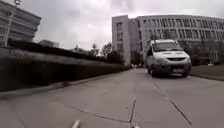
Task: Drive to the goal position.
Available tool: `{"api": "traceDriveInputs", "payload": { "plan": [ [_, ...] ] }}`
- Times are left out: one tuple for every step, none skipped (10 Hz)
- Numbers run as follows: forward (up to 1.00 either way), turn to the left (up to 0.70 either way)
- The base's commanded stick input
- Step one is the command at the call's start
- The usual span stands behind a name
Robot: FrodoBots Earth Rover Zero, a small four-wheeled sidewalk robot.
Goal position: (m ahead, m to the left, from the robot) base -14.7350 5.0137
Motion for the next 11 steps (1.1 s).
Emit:
{"api": "traceDriveInputs", "payload": {
  "plan": [
    [0.70, 0.00],
    [0.70, 0.00],
    [0.70, 0.00],
    [0.70, 0.00],
    [0.70, 0.00],
    [0.70, 0.00],
    [0.70, 0.00],
    [0.70, 0.00],
    [0.70, 0.00],
    [0.70, 0.00],
    [0.70, 0.00]
  ]
}}
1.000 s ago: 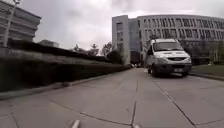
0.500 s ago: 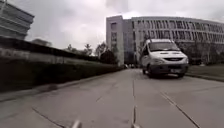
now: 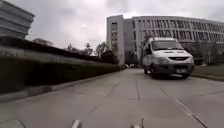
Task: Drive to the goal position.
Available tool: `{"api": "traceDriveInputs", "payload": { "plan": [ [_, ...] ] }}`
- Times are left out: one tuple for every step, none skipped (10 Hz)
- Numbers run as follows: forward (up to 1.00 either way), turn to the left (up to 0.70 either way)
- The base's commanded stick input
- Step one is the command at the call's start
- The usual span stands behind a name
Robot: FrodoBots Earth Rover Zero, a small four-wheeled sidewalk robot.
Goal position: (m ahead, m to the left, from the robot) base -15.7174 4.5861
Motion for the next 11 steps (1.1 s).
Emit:
{"api": "traceDriveInputs", "payload": {
  "plan": [
    [0.70, 0.00],
    [0.70, 0.00],
    [0.70, 0.00],
    [0.70, 0.00],
    [0.70, 0.00],
    [0.70, 0.00],
    [0.70, 0.00],
    [0.70, 0.00],
    [0.70, 0.00],
    [0.70, 0.00],
    [0.70, -0.02]
  ]
}}
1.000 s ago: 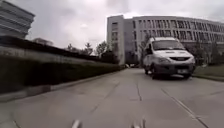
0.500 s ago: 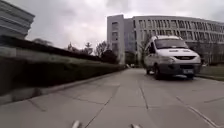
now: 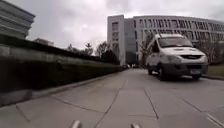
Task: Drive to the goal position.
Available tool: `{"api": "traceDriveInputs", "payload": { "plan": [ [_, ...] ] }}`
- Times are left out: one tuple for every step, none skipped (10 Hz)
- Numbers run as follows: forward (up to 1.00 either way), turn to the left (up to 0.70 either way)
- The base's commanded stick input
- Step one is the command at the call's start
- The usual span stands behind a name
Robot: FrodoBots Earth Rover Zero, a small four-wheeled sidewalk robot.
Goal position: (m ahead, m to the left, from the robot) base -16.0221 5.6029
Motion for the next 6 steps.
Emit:
{"api": "traceDriveInputs", "payload": {
  "plan": [
    [0.70, -0.02],
    [0.70, -0.02],
    [0.70, -0.01],
    [0.70, -0.01],
    [0.70, -0.01],
    [0.70, -0.01]
  ]
}}
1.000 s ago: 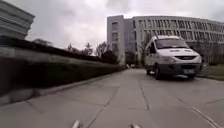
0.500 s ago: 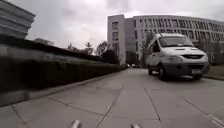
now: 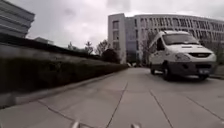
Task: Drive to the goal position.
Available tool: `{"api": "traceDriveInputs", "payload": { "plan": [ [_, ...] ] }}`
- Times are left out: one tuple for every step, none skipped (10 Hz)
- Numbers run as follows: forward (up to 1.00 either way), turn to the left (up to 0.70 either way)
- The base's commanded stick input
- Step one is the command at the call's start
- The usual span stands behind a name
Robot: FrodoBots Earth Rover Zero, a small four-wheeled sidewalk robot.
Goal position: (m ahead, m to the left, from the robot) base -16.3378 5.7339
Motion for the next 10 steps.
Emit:
{"api": "traceDriveInputs", "payload": {
  "plan": [
    [0.70, -0.01],
    [0.70, -0.01],
    [0.70, 0.00],
    [0.70, 0.00],
    [0.70, 0.00],
    [0.70, 0.00],
    [0.70, 0.00],
    [0.70, 0.00],
    [0.70, -0.01],
    [0.70, -0.05]
  ]
}}
